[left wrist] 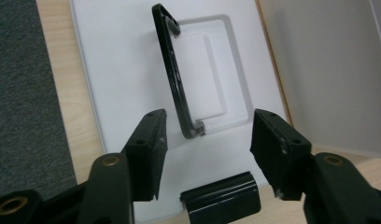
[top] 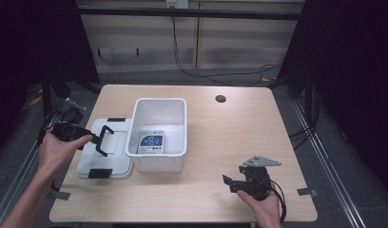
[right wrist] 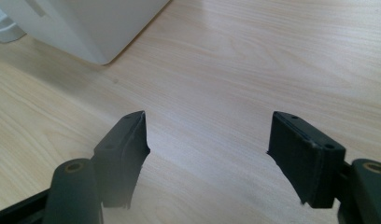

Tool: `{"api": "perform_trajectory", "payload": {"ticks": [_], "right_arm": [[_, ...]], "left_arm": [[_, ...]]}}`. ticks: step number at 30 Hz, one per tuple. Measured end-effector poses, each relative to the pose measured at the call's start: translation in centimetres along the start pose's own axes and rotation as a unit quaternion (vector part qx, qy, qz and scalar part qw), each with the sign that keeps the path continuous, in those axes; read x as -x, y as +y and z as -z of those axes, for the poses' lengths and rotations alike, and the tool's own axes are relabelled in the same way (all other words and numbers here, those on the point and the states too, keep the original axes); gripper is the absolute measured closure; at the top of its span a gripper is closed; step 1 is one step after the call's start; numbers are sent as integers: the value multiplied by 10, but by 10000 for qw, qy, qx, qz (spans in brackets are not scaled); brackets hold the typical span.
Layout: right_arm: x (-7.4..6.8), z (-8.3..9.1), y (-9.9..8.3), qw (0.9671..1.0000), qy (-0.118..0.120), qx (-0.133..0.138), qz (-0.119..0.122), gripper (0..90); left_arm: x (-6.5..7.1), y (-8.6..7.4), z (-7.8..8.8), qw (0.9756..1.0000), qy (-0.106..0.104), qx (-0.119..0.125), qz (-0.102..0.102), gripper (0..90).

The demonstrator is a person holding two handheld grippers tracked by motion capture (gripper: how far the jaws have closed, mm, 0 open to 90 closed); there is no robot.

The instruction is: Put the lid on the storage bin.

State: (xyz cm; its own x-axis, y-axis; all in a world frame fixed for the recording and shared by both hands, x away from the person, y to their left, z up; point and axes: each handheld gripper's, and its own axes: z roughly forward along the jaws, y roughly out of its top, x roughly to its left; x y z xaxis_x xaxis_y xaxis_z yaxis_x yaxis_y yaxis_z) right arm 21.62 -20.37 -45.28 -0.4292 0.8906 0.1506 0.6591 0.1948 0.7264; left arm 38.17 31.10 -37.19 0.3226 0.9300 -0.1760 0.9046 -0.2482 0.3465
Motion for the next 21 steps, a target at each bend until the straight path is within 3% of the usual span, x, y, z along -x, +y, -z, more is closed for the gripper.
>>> {"api": "perform_trajectory", "payload": {"ticks": [2, 3, 5, 9, 13, 15, 17, 21], "right_arm": [[0, 0, 0, 10000, -5, -14, -7, 278], [0, 0, 0, 10000, -4, -19, -4, 278], [0, 0, 0, 10000, -3, -28, -4, 278], [0, 0, 0, 10000, 23, -39, -7, 278], [-1, -1, 0, 10000, 34, -53, -10, 279], [-1, -1, 0, 10000, 28, -58, -8, 279], [-1, -1, 0, 10000, 25, -66, -6, 279], [-1, -1, 0, 10000, 21, -67, 28, 278]], "left_arm": [[0, 1, -1, 9999, 107, -33, 6, 467], [-1, 3, -2, 9997, 213, -46, -99, 463], [-4, 6, -5, 9999, 118, -106, -45, 447], [-8, 14, -10, 9996, 134, -261, 23, 470], [-6, 20, -15, 9991, 145, -394, -41, 486], [-3, 22, -15, 9992, 171, -346, -37, 488], [-1, 24, -18, 9987, 153, -490, -43, 498], [-2, 28, -26, 9978, 350, -522, 216, 557]]}}
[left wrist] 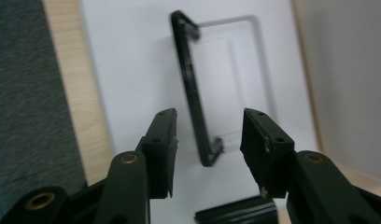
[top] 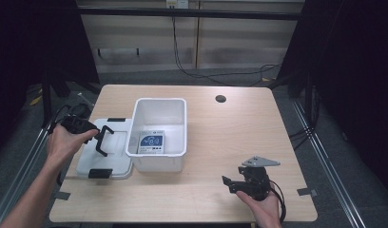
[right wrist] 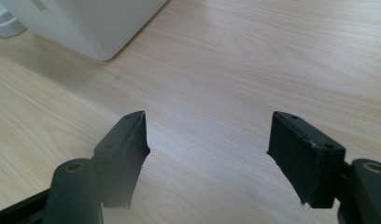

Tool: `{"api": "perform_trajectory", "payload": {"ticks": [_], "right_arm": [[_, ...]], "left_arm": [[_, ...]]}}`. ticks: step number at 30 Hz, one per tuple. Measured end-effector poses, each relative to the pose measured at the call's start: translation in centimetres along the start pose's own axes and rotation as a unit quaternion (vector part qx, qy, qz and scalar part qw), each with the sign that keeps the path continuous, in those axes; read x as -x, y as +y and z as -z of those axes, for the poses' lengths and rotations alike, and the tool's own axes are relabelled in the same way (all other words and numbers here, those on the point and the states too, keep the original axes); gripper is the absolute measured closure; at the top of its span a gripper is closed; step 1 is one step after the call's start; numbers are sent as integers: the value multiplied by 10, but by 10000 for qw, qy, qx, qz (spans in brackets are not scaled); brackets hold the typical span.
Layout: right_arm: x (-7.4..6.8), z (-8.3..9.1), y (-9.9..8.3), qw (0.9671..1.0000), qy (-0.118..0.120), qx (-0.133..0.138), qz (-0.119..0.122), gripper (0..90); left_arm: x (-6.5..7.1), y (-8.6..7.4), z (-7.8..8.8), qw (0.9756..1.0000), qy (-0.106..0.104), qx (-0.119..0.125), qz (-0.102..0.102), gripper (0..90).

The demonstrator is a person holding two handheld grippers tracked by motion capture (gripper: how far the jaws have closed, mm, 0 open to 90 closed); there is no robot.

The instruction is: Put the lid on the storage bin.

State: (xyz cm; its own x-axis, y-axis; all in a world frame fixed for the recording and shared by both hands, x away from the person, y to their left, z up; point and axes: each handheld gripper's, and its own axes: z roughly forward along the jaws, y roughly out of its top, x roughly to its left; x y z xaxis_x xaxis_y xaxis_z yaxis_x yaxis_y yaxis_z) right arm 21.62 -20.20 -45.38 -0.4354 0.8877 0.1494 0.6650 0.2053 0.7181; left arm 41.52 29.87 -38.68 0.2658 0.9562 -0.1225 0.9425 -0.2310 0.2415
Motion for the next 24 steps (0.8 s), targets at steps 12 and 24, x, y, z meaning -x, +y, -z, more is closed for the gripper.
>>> {"api": "perform_trajectory", "payload": {"ticks": [12, 24], "right_arm": [[1, -1, -1, 10000, 48, -53, -56, 278], [2, -3, -1, 9999, 38, -108, -58, 277]], "left_arm": [[0, 11, -23, 9996, 66, -250, 104, 655], [1, 22, -30, 9987, 95, -418, 291, 750]]}}
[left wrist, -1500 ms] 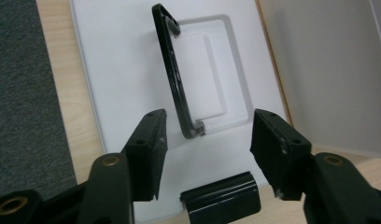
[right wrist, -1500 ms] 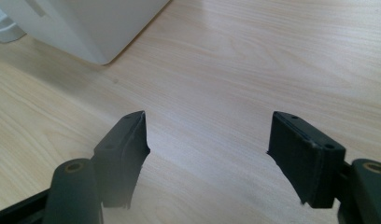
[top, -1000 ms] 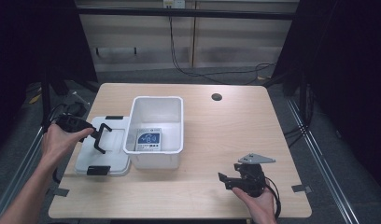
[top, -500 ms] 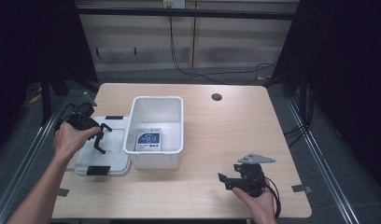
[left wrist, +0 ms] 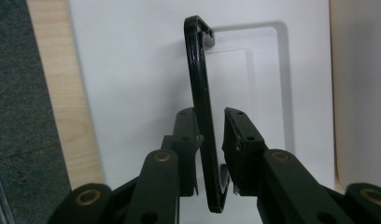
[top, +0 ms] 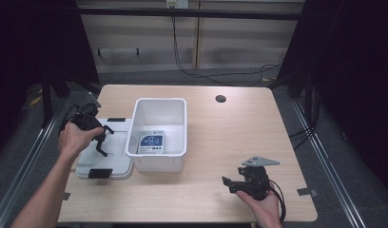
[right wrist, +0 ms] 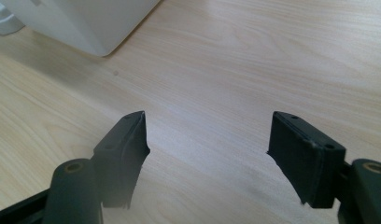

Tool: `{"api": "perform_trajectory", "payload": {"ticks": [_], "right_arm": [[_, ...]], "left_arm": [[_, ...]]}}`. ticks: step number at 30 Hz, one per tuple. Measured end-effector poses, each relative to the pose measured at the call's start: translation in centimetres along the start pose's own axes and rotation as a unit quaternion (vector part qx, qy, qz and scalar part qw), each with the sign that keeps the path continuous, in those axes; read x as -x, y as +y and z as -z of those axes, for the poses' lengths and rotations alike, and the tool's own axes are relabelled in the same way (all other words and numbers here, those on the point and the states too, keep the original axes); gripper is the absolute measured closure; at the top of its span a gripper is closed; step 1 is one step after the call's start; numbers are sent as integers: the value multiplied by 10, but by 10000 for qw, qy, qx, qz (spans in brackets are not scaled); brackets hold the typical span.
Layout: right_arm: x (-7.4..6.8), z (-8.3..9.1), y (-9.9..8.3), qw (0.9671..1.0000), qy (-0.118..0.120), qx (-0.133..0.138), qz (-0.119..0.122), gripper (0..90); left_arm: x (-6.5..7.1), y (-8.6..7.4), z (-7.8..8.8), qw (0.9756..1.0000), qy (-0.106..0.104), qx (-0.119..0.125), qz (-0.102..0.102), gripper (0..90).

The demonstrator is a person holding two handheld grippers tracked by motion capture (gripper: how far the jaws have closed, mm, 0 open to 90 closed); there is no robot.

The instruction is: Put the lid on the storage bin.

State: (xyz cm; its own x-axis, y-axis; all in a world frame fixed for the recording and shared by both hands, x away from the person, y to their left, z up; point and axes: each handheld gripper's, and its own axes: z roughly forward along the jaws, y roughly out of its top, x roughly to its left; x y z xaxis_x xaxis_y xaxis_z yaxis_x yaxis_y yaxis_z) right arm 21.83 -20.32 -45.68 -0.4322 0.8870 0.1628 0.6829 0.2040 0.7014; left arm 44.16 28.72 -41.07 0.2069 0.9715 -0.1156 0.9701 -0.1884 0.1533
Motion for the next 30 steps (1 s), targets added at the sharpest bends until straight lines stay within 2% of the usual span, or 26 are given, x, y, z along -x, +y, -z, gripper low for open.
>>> {"api": "perform_trajectory", "payload": {"ticks": [2, 11, 12, 17, 19, 21, 23, 25, 30], "right_arm": [[0, 0, 0, 10000, 26, -6, -2, 277], [-1, -1, 0, 10000, 44, -26, -17, 276], [-1, -1, 0, 10000, 44, -39, -45, 275], [-2, -1, 0, 10000, 61, -27, -6, 276], [-1, -1, 0, 10000, 58, -26, 13, 274], [-1, -1, -1, 10000, 58, -25, 19, 272], [-2, -1, 0, 9999, 79, -67, -32, 269], [-2, -2, 0, 9999, 81, -68, -29, 269], [-2, -2, 0, 9999, 86, -76, -29, 269]], "left_arm": [[2, 1, -1, 9999, -32, -125, 7, 755], [6, 4, -6, 9995, 38, -309, -9, 786], [5, 5, -6, 9995, 48, -321, -39, 788], [7, 6, -7, 9994, 25, -294, 168, 796], [7, 6, -7, 9992, 51, -390, 97, 796], [8, 6, -8, 9992, 96, -341, 184, 806], [8, 6, -7, 9995, 31, -274, 182, 817], [7, 6, -7, 9993, -2, -369, 44, 829], [5, 6, -6, 9991, -16, -421, 89, 847]]}}
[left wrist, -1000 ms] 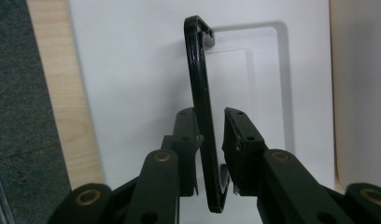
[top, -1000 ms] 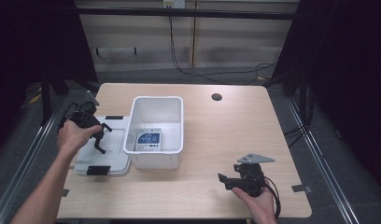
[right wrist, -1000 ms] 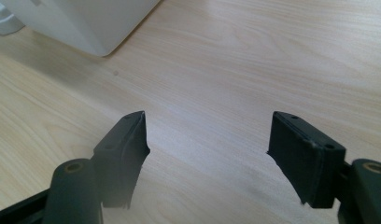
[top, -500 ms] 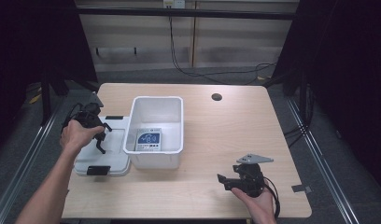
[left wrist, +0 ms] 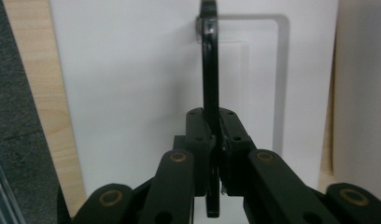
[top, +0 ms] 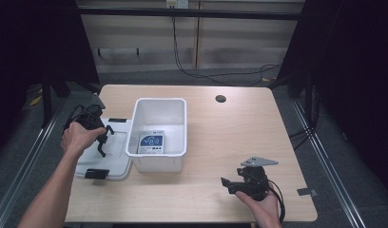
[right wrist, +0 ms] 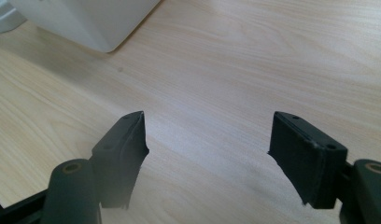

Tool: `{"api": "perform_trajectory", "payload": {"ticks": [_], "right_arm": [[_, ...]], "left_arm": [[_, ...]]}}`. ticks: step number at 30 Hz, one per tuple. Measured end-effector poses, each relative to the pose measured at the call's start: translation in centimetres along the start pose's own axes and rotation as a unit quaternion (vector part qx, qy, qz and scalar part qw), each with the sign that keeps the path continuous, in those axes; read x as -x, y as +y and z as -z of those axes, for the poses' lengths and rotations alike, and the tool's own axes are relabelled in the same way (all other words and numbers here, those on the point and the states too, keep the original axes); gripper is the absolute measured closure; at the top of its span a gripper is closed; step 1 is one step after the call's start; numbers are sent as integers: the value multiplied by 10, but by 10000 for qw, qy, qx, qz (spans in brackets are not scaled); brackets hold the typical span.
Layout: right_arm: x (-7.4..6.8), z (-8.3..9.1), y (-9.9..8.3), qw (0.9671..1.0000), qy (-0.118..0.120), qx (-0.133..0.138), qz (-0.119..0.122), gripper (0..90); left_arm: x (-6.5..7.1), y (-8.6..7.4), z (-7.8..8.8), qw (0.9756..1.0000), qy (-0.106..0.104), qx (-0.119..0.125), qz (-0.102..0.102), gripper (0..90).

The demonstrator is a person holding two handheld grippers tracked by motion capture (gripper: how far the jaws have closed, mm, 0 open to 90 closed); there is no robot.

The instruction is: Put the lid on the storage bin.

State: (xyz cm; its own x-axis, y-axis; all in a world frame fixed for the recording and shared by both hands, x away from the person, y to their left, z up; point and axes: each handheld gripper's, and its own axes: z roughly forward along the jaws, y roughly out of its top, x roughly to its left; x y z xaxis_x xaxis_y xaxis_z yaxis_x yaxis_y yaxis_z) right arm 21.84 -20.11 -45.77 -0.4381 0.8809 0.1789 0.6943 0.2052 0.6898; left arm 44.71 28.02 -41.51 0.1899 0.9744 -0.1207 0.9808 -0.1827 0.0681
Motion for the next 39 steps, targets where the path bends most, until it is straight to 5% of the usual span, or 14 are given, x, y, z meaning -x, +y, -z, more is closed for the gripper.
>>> {"api": "perform_trajectory", "payload": {"ticks": [16, 39], "right_arm": [[0, 0, 0, 10000, 3, -11, 11, 269], [0, 0, 0, 10000, 3, -5, 6, 268]], "left_arm": [[-6, -3, 16, 9999, 7, -72, -117, 849], [-21, -9, 50, 10000, -22, 66, 2, 849]]}}
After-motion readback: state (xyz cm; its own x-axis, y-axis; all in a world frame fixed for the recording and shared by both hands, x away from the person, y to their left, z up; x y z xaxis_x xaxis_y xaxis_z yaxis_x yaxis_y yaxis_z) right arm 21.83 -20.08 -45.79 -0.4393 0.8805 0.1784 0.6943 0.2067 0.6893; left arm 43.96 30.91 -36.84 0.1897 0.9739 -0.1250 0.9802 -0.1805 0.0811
